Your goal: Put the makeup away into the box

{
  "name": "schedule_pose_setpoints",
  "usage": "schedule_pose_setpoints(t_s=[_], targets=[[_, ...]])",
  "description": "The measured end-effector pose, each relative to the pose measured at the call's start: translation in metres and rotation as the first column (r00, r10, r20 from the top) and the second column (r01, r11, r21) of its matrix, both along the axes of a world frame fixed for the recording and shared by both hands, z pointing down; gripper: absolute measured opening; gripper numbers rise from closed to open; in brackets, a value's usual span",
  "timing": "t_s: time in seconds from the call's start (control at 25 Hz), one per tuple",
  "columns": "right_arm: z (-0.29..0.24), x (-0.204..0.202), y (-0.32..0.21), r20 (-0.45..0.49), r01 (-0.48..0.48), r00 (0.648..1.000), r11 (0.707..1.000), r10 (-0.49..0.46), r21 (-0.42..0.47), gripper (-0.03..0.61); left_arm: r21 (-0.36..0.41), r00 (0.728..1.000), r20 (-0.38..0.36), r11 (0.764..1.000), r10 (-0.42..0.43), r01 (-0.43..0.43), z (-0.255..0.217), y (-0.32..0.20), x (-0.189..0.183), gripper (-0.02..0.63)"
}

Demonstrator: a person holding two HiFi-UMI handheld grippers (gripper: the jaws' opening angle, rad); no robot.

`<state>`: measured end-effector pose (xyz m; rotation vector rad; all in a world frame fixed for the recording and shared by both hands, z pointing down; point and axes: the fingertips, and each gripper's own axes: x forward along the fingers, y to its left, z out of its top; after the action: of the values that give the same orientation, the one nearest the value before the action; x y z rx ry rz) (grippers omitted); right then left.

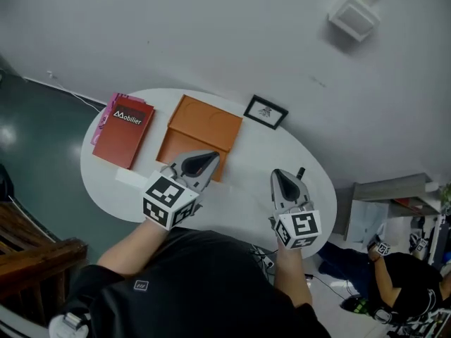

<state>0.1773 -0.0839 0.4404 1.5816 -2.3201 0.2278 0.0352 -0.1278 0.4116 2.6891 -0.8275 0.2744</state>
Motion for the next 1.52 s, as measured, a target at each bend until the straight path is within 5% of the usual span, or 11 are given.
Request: schedule_pose_setpoints(t_s=[0.28, 0.64, 1.04, 1.52], targets=[[0.008, 0.11, 0.028, 0.018, 0.029, 0.999, 0.999, -0.028, -0.036, 0.035, -0.002, 0.999, 0.022, 0.999, -0.048, 0.048, 0.003, 0.022, 0.092, 0.014], [0.035, 0.164, 0.049, 0.111, -0.021, 0.993, 0.994, 0.033, -0.112, 0.038, -0.021, 0.998, 0.056, 1.0, -0.022, 0.024, 0.008, 0.043, 0.139, 0.014], [0.06, 0.149, 0.031, 0.161, -0.048, 0.984, 0.981, 0.079, -0.185, 0.04, -0.067, 0.995, 0.068, 0.996, 0.067, -0.063, 0.029, 0.05, 0.15, 0.014], [0.103, 0.122, 0.023, 0.18, 0.005, 0.983, 0.963, 0.046, -0.269, 0.041, -0.112, 0.998, 0.05, 0.993, 0.042, -0.036, 0.056, 0.049, 0.153, 0.014]])
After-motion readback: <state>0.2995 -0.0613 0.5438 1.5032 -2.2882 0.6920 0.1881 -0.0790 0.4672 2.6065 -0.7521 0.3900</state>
